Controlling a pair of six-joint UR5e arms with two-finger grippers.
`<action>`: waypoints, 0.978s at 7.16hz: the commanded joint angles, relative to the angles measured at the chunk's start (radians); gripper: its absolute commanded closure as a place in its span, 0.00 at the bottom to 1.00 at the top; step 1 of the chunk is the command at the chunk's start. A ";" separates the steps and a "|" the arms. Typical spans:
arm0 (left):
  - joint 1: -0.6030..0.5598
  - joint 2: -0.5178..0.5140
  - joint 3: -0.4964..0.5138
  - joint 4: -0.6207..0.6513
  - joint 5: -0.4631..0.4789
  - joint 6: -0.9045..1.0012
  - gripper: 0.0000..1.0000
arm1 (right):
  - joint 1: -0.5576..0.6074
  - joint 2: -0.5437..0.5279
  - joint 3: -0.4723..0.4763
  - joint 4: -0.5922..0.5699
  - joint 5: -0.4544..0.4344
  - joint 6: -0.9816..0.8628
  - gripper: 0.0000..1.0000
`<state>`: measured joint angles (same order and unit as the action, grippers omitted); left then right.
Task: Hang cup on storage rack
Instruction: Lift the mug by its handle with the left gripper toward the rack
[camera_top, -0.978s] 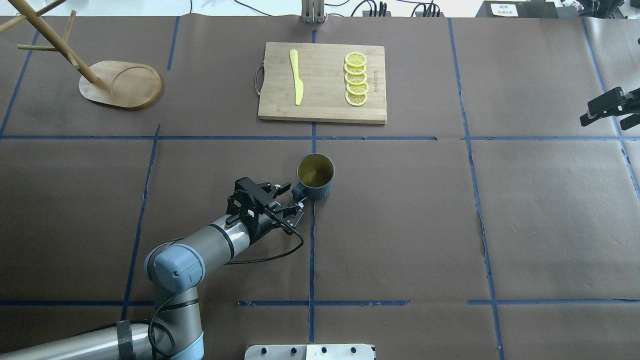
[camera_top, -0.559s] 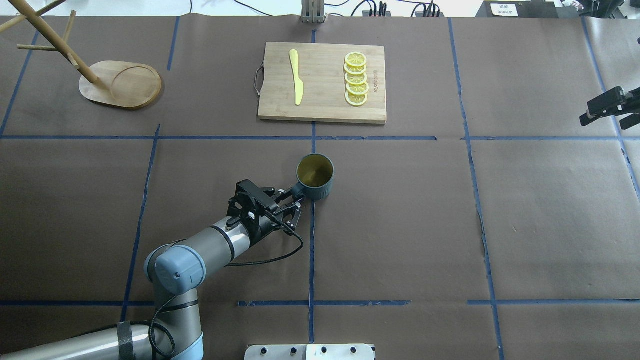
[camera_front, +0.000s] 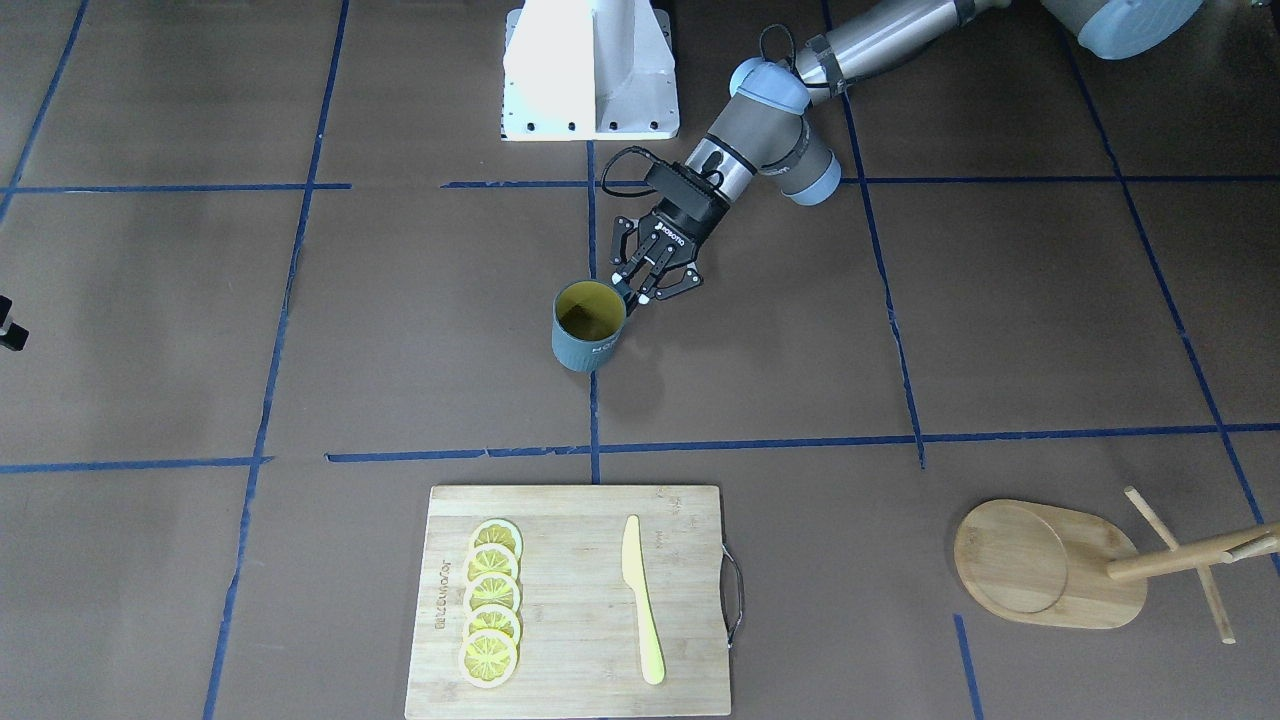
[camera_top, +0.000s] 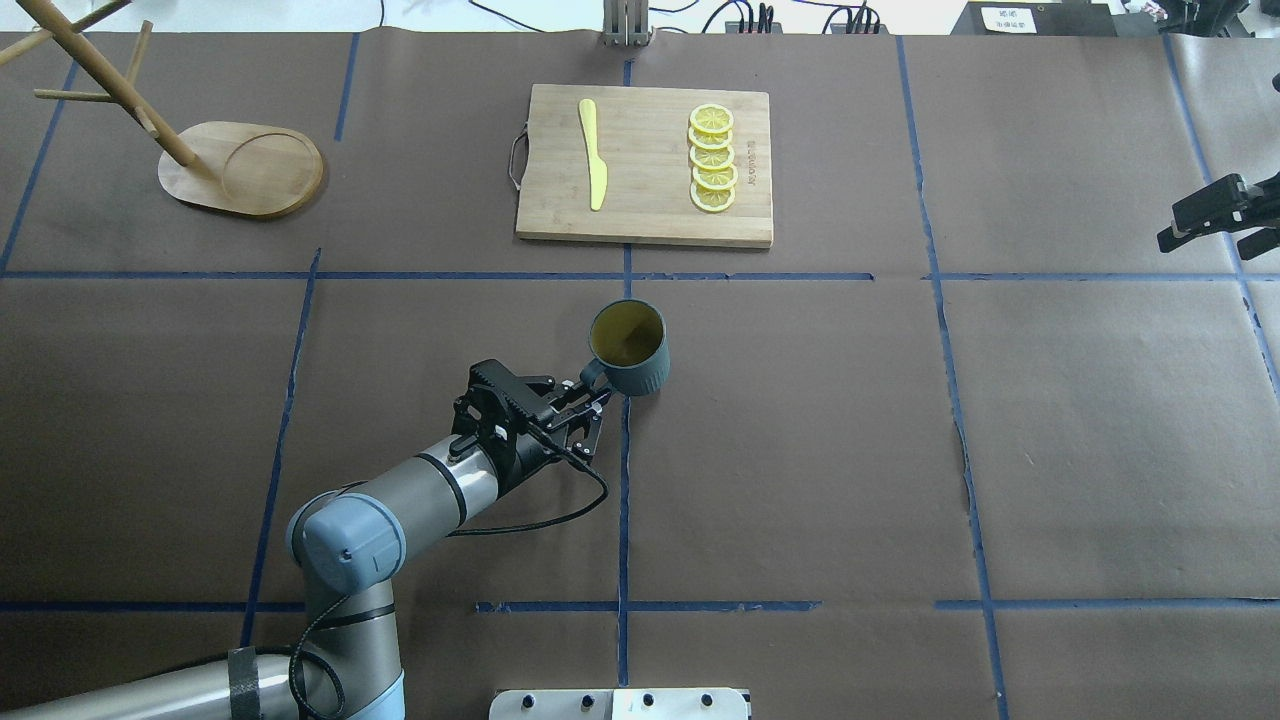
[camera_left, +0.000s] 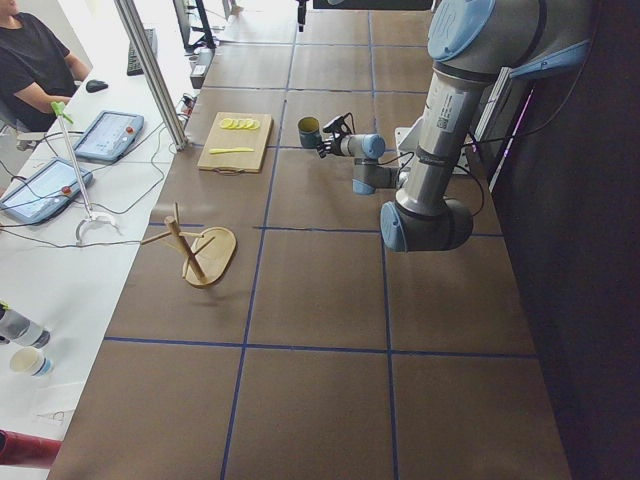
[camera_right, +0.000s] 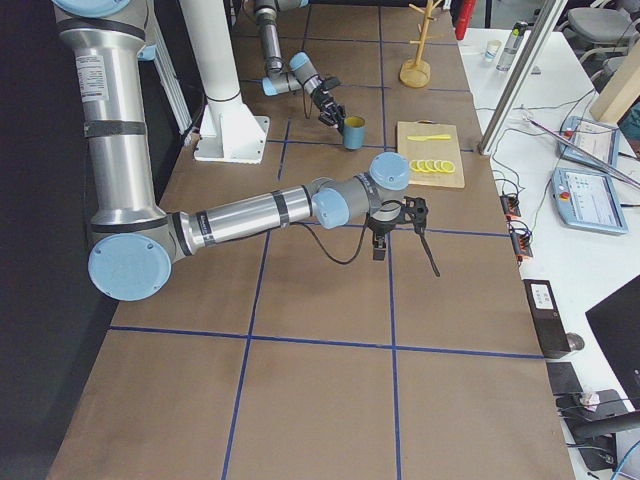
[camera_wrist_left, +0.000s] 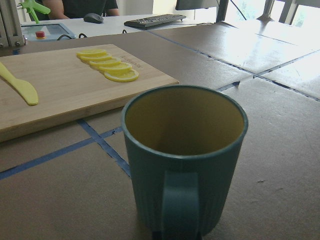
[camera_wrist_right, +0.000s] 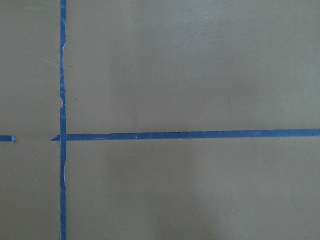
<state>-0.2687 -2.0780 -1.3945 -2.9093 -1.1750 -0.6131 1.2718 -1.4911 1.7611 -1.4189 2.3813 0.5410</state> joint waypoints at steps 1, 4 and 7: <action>-0.030 0.022 -0.111 0.005 0.005 -0.016 1.00 | 0.000 0.000 0.000 0.000 0.002 -0.001 0.00; -0.119 0.077 -0.121 -0.071 0.011 -0.470 1.00 | 0.006 -0.003 0.000 0.000 0.004 -0.001 0.00; -0.320 0.146 -0.107 -0.088 -0.110 -0.939 1.00 | 0.009 -0.011 0.011 0.003 -0.002 -0.001 0.00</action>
<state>-0.5092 -1.9567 -1.5068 -2.9901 -1.2346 -1.3216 1.2795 -1.4983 1.7666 -1.4176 2.3802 0.5400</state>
